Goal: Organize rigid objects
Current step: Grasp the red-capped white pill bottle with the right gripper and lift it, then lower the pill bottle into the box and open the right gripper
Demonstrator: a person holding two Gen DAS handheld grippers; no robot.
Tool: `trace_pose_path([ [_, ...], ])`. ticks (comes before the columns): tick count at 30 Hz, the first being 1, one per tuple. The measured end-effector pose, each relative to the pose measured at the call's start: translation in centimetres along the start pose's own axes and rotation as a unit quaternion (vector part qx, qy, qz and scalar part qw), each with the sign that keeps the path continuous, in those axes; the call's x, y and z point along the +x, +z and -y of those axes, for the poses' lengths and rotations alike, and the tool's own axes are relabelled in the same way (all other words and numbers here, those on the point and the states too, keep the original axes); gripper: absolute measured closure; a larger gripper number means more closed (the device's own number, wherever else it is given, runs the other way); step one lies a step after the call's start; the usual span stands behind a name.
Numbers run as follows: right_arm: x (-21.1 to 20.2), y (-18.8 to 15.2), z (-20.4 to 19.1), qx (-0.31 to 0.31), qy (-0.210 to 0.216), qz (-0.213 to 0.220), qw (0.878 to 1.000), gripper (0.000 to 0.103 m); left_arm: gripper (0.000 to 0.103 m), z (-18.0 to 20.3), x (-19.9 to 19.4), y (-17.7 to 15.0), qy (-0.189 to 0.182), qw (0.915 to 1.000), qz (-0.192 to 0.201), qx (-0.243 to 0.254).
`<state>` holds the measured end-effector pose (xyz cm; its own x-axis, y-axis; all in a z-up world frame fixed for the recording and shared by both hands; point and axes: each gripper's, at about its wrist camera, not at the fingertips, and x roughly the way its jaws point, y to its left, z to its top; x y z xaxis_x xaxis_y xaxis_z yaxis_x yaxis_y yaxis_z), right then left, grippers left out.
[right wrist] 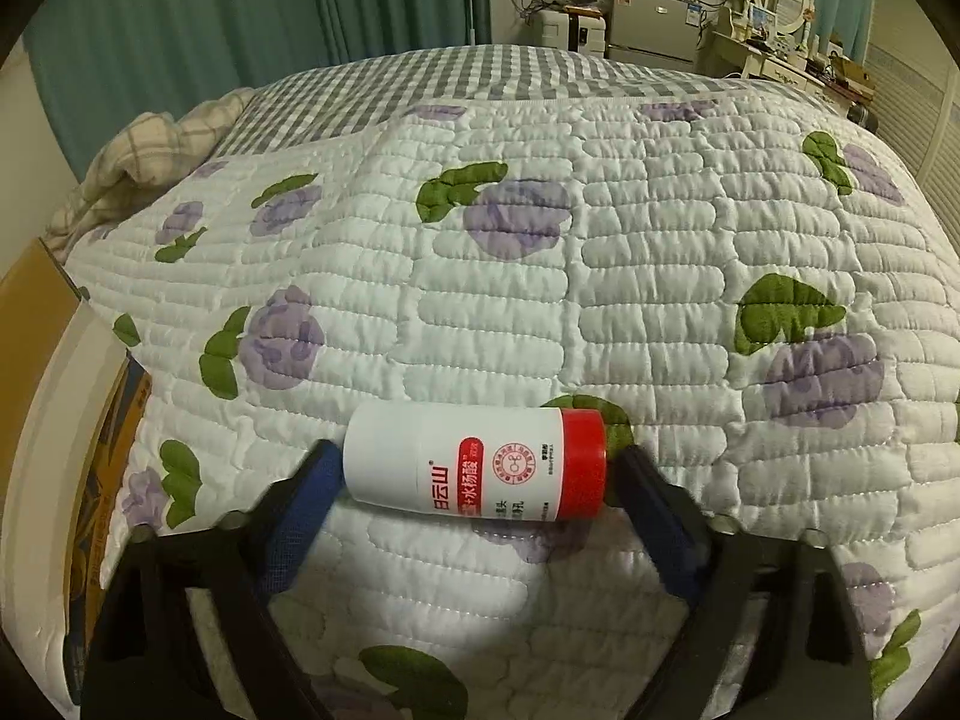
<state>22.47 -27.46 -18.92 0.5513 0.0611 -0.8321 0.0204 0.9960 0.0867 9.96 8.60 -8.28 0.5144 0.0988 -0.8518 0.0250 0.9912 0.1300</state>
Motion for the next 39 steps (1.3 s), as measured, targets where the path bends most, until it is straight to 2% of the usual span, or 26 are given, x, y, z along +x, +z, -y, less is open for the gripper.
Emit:
trace_pose_path([
  [9,-2.1,-0.3,0.0,0.0,-0.011,0.027,1.0,0.026,0.095,0.0,0.0,0.0,0.0,1.0,0.0,0.001],
  [16,-8.0,0.2,-1.7,-0.025,-0.005,0.091,0.996,0.026,0.095,-0.2,-0.1,0.0,-0.002,1.0,0.0,0.003],
  [23,-16.3,2.9,-7.8,-0.086,0.047,0.174,0.98,0.026,0.095,-0.2,0.0,0.0,-0.002,1.0,0.0,0.003],
  [28,-20.4,4.1,-13.6,-0.136,0.098,0.207,0.964,0.026,0.095,-0.2,0.0,0.0,-0.002,1.0,0.0,0.003],
  [33,-21.1,3.9,-18.4,-0.171,0.135,0.21,0.953,0.026,0.095,-0.1,0.0,-0.1,-0.003,1.0,0.0,0.002],
  [39,-17.5,2.9,-23.1,-0.192,0.158,0.155,0.956,0.026,0.095,0.2,0.2,-0.1,-0.006,1.0,0.001,0.001],
])
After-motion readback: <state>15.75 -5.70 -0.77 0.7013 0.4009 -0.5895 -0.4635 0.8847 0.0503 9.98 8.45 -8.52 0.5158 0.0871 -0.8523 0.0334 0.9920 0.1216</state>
